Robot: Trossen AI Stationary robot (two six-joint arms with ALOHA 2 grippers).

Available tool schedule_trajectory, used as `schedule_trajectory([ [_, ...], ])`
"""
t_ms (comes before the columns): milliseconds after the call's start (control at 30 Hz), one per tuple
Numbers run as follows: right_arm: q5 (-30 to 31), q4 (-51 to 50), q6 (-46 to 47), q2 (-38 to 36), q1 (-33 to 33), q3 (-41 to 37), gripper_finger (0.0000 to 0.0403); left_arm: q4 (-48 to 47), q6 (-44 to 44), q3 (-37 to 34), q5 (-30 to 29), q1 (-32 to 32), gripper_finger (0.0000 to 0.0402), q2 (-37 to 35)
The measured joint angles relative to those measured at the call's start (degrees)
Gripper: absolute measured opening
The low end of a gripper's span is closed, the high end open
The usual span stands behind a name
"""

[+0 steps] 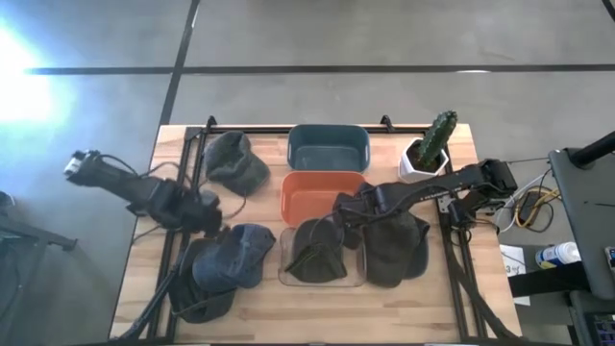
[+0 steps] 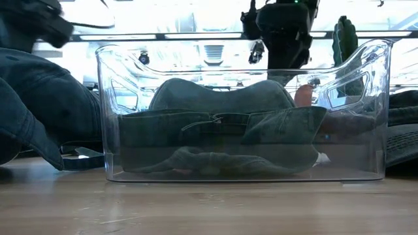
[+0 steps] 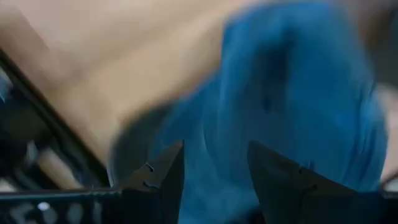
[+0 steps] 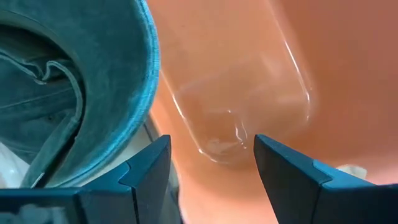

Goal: Pick & Place hat
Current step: Put the gray cap into the transparent bin

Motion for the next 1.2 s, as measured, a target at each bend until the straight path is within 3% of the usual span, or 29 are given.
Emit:
schedule_trajectory([
  [100,-0.1,0.8,-1.2,0.0,-0.3,0.0,0.0226,0.4,-6.9,0.0,-3.0,-6.1,0.0168,1.3],
  [200,-0.1,1.4,-1.5,0.0,-0.6,0.0,0.0226,-1.3,-13.1,0.0,-12.3,-8.4,0.0167,1.6],
  [367,0.1,2.4,-1.5,0.0,-1.1,0.0,0.0226,-8.2,-19.4,0.1,-33.3,-6.4,0.0167,1.0],
  [467,0.1,2.5,-1.5,0.0,-1.3,0.0,0.0226,-12.3,-17.4,-0.4,-38.2,-0.8,0.0167,1.0],
  [600,0.1,2.7,-1.3,0.0,-1.6,0.3,0.0226,-9.2,-0.8,-0.5,-35.6,11.8,0.0167,1.1],
  [733,0.1,2.7,-1.2,0.0,-1.8,1.2,0.0226,2.2,22.6,-0.5,-30.1,26.9,0.0167,2.4],
  [900,0.1,2.6,-1.2,0.0,-1.8,2.2,0.0226,13.5,45.7,-0.5,-21.6,45.8,0.0167,5.8],
  [1033,0.0,2.4,-0.9,0.0,-1.8,2.2,0.0226,18.7,57.2,-0.5,-14.5,56.2,0.0168,9.9],
  [1200,0.0,2.3,0.1,0.0,-1.8,2.2,0.0226,21.2,64.3,-0.5,-9.7,61.6,0.0168,16.8],
])
